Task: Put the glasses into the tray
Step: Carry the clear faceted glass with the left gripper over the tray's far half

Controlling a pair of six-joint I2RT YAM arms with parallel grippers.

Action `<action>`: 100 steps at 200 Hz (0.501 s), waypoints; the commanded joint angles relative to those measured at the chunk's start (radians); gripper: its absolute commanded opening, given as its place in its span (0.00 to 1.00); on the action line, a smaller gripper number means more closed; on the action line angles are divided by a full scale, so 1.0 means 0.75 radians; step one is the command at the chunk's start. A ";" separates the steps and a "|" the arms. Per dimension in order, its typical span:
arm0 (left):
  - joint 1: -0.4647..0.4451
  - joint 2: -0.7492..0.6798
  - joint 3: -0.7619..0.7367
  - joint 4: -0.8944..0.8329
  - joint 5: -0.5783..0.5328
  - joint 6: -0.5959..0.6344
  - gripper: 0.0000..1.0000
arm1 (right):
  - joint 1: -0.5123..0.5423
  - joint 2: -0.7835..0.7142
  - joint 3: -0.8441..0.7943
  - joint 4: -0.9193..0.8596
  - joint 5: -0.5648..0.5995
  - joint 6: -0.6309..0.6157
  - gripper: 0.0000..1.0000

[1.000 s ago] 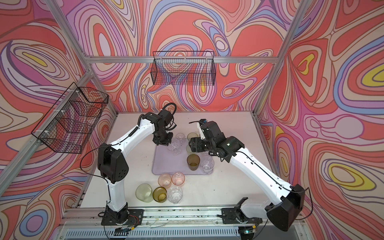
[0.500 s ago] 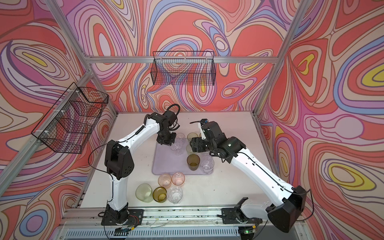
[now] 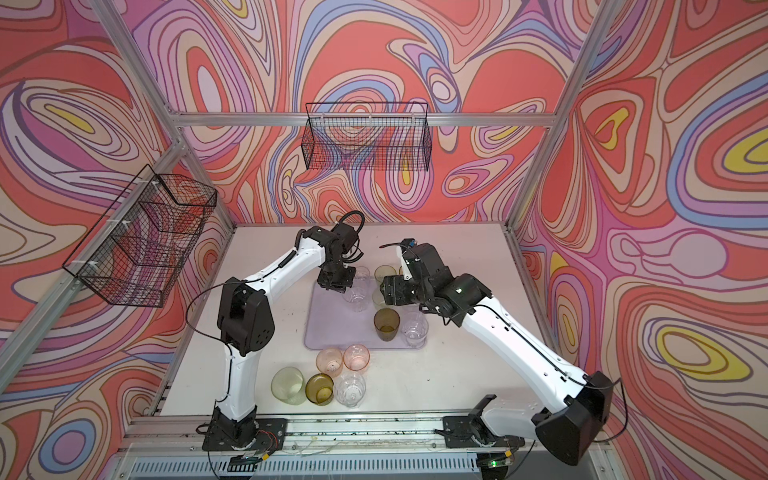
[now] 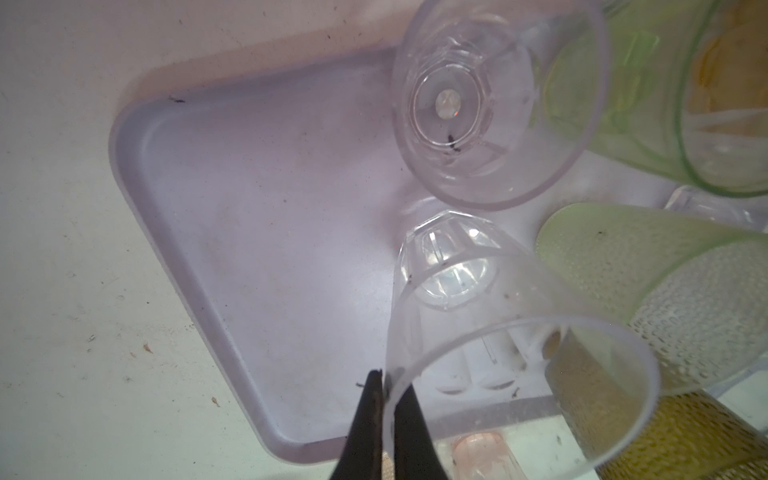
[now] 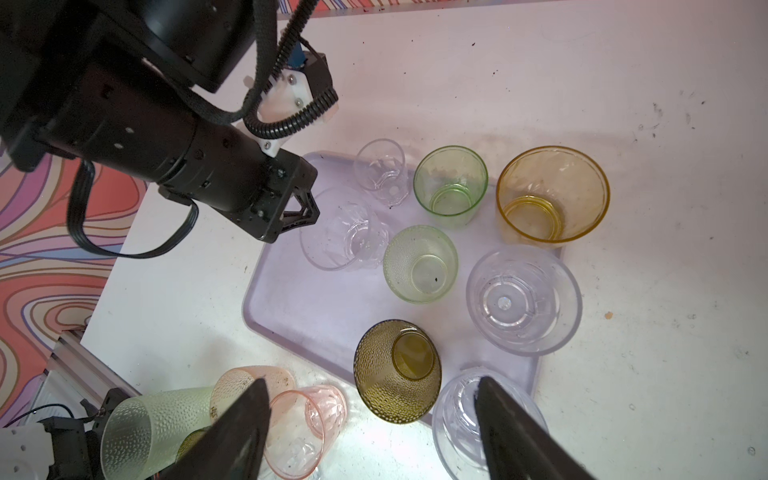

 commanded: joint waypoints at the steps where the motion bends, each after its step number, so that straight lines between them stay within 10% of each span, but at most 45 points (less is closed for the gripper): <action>1: -0.013 0.032 0.040 -0.022 -0.020 -0.001 0.00 | -0.003 -0.027 -0.022 -0.004 0.018 0.003 0.81; 100: -0.026 0.083 0.066 -0.038 -0.050 0.006 0.00 | -0.002 -0.025 -0.030 -0.006 0.019 0.000 0.81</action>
